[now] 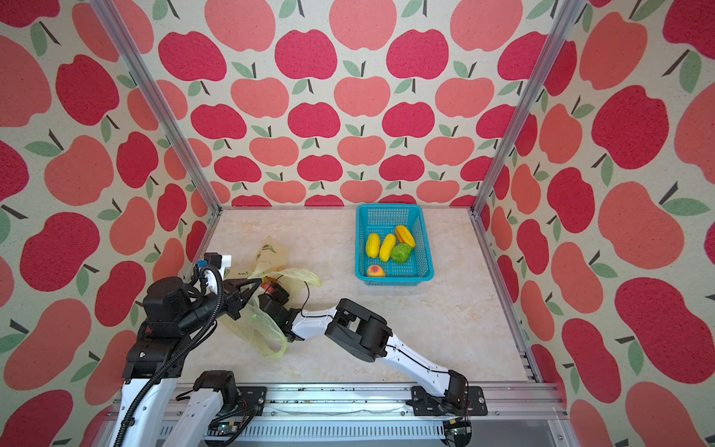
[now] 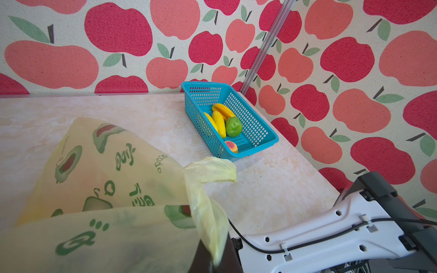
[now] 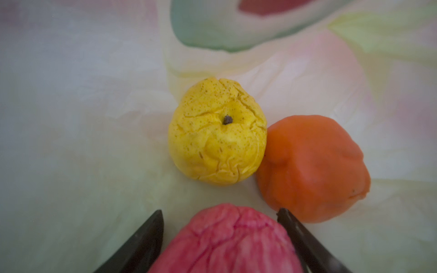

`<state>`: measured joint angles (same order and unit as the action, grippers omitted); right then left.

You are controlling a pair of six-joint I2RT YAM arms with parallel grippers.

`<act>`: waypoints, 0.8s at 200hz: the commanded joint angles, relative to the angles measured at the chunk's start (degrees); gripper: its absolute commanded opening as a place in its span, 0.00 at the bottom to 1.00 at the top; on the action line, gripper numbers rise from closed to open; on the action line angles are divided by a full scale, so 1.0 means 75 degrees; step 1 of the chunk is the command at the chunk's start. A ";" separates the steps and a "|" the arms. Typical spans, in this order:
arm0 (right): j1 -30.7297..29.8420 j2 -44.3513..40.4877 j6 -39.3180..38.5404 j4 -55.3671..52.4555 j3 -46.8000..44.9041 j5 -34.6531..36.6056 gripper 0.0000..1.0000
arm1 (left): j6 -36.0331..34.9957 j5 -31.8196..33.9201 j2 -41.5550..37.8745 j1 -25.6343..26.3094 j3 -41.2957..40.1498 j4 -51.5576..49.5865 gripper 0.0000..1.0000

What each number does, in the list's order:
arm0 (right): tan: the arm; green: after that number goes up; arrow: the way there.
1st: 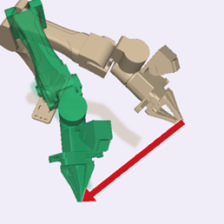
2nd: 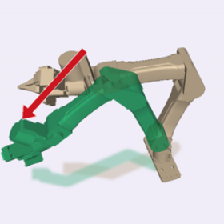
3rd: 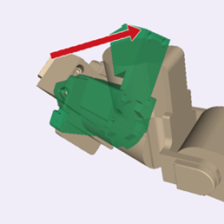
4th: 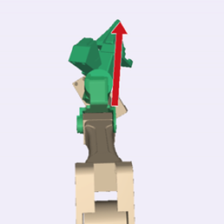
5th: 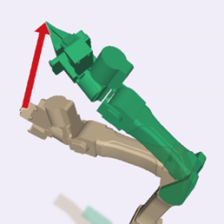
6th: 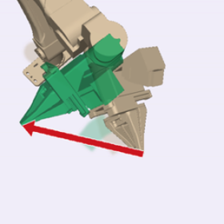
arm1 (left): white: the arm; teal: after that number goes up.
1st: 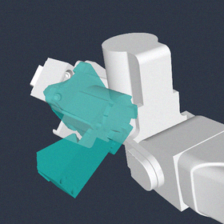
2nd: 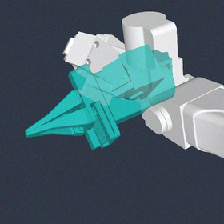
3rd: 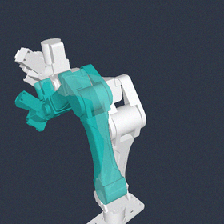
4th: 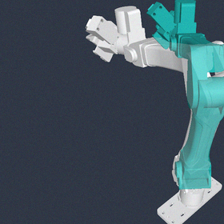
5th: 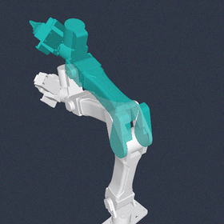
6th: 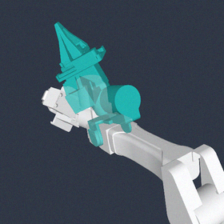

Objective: Untie the knot of the plastic bag and take out the fruit
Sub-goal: Pick up the fruit from the plastic bag.

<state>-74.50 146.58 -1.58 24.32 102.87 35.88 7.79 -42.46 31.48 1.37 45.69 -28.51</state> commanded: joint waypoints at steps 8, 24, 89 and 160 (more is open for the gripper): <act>-0.0018 -0.0456 -0.0175 -0.0281 -0.0293 0.0073 0.57 | -0.0075 -0.0032 -0.0061 -0.0030 -0.0010 0.0002 0.00; -0.0039 -0.0945 -0.0201 0.0047 -0.0845 -0.0082 0.51 | -0.0044 -0.0091 -0.0038 -0.0030 -0.0042 0.0034 0.00; -0.0041 -0.3979 -0.0267 0.3187 -0.5067 -0.1357 0.43 | 0.0121 -0.0701 0.0123 0.0024 -0.0163 0.0324 0.00; -0.0020 -0.6416 -0.0388 0.4381 -0.7682 -0.1806 0.36 | 0.0133 -0.1194 0.0521 0.0661 -0.0151 0.0348 0.00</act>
<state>-74.52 104.95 -3.25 52.01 50.65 23.05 8.23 -47.77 34.37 4.64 44.82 -27.16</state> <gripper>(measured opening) 0.591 0.046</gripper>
